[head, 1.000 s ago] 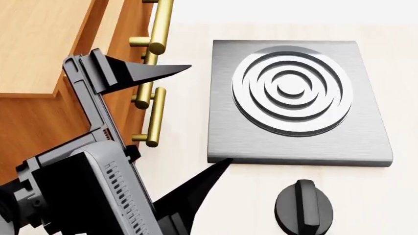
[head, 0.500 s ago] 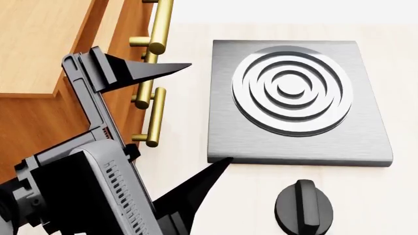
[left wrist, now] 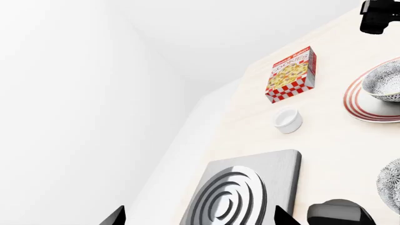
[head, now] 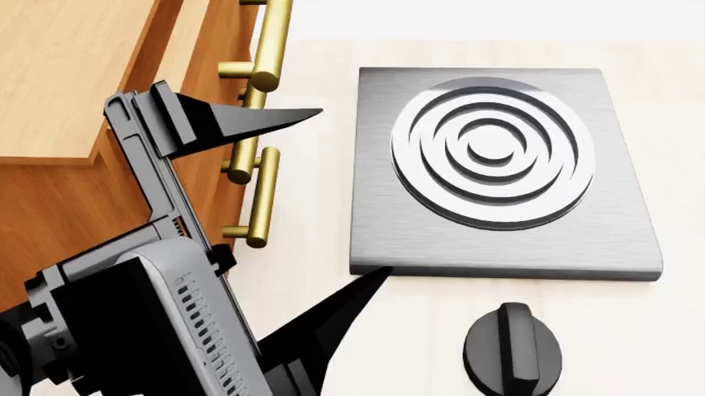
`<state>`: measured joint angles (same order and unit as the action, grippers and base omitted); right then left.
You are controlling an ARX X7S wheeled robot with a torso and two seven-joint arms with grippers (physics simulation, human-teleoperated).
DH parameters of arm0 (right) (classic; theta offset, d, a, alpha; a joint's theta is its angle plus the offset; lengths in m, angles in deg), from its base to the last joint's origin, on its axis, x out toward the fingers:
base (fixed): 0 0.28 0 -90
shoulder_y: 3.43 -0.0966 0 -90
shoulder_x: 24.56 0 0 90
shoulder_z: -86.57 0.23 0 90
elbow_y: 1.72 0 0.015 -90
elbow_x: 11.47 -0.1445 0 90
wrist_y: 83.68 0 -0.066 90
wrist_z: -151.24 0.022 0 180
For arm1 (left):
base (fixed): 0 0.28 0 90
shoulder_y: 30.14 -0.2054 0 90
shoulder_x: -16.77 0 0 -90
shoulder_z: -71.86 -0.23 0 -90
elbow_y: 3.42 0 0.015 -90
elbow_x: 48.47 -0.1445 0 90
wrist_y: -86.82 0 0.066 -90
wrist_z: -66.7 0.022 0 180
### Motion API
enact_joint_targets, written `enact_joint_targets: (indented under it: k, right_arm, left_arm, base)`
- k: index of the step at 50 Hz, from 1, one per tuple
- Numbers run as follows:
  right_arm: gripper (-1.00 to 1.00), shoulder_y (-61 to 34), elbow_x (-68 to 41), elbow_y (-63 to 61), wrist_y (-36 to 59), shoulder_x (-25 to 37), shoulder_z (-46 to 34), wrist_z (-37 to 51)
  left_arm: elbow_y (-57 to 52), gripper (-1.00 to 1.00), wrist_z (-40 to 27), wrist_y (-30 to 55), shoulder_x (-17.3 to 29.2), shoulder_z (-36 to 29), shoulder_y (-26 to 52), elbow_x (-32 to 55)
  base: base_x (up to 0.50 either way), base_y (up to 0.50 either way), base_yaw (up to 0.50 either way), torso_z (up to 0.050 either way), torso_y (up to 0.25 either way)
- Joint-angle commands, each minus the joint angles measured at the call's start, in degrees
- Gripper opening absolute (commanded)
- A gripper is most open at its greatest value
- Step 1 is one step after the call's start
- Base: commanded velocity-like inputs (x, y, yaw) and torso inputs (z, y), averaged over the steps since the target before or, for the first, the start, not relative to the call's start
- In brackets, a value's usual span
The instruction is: Pick the akita bowl on the wooden cabinet and place it on the plate.
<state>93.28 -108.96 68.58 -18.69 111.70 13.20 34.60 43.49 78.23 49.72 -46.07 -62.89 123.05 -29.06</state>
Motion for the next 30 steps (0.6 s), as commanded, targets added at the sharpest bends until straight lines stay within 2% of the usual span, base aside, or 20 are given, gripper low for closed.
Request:
enact_joint_targets:
  k: [1,30]
  right_arm:
    - [1.00,0.84,-0.29,-6.28,0.00,1.62,2.86,1.28]
    - [1.00,-2.99,-0.55,-21.97,1.34,7.99,7.14,6.51]
  left_arm:
    - [-0.16,1.00,-0.19,-0.04,0.16,0.05,-0.12,0.16]
    - [-0.61,1.00,-0.56,0.09,0.41,0.65,0.00,0.85]
  base:
    - [0.00,0.00,0.00,0.000,0.000]
    - [0.00,0.00,0.00,0.000,0.000]
